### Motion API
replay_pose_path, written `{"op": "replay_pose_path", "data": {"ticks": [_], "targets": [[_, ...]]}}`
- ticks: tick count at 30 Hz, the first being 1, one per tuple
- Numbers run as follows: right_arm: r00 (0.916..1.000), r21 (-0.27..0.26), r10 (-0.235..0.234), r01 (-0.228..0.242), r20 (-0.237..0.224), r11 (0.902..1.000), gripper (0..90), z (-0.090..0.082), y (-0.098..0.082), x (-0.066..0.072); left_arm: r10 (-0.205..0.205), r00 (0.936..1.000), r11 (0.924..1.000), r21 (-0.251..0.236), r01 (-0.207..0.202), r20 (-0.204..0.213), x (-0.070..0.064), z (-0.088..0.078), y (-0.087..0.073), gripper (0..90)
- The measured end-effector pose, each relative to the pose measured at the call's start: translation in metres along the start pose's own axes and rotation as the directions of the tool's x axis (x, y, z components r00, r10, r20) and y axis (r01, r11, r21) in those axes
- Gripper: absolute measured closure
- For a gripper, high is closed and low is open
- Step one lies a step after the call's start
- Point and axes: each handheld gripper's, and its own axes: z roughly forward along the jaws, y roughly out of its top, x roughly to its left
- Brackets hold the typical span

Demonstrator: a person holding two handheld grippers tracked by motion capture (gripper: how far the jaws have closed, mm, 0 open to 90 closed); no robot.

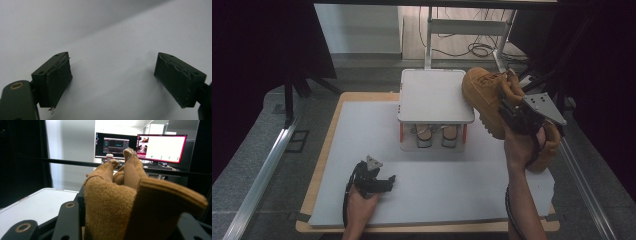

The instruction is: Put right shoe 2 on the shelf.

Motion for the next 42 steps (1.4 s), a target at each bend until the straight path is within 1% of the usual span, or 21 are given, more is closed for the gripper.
{"op": "replay_pose_path", "data": {"ticks": [6,7,8,11,18,19,20,23,26,38,39,40,42], "targets": [[0.9998,-0.007,-0.002,0.002,-0.019,1.0,53.4,0.007,0.003,0.011,0.0,1.0,1.0,-0.001,0.0,0.0,0.0,0.0,0.0,13.8],[0.9997,-0.008,0.0,-0.001,-0.026,1.0,53.4,0.009,0.003,0.015,0.0,1.0,1.0,-0.001,0.0,0.0,0.0,0.0,0.0,13.8],[0.9997,-0.008,0.0,-0.001,-0.026,1.0,53.4,0.009,0.003,0.015,0.0,1.0,1.0,-0.001,0.0,0.0,0.0,0.0,0.0,13.7],[0.9993,-0.011,0.002,-0.003,-0.039,0.9999,53.4,0.012,0.004,0.02,-0.001,1.0,1.0,-0.001,0.001,0.0,0.0,0.0,0.0,13.8],[0.9979,-0.013,0.001,-0.002,-0.065,0.9999,53.4,0.021,0.005,0.036,0.0,1.0,1.0,-0.001,0.0,0.0,0.0,0.0,0.0,13.7],[0.9973,-0.015,0.002,-0.003,-0.073,0.9999,53.3,0.024,0.005,0.04,-0.001,1.0,1.0,-0.001,0.001,0.0,0.0,0.0,0.0,13.8],[0.9973,-0.015,0.002,-0.003,-0.073,0.9999,53.3,0.024,0.005,0.04,0.0,1.0,1.0,-0.001,0.0,0.0,0.0,0.0,0.0,13.8],[0.9964,-0.015,-0.006,0.005,-0.084,0.9999,53.4,0.029,0.007,0.048,-0.001,1.0,1.0,-0.003,0.001,0.0,0.0,0.0,0.0,13.8],[0.996,-0.018,-0.006,0.005,-0.089,0.9998,53.3,0.031,0.008,0.052,-0.001,1.0,1.0,-0.003,0.001,0.0,0.0,0.0,0.0,13.8],[0.9918,-0.033,0.001,-0.005,-0.128,0.9994,53.3,0.045,0.009,0.074,-0.003,1.0,1.0,-0.005,0.003,0.001,0.0,0.0,0.0,13.8],[0.9911,-0.033,0.001,-0.005,-0.133,0.9994,53.3,0.047,0.009,0.079,-0.003,1.0,1.0,-0.005,0.003,0.001,0.0,0.0,0.0,13.8],[0.9911,-0.033,0.001,-0.005,-0.133,0.9994,53.3,0.047,0.009,0.079,-0.003,1.0,1.0,-0.005,0.003,0.001,0.0,0.0,0.0,13.8],[0.9907,-0.035,0.002,-0.007,-0.136,0.9993,53.3,0.05,0.009,0.084,-0.003,1.0,1.0,-0.005,0.003,0.001,0.0,0.0,0.0,13.8]]}}
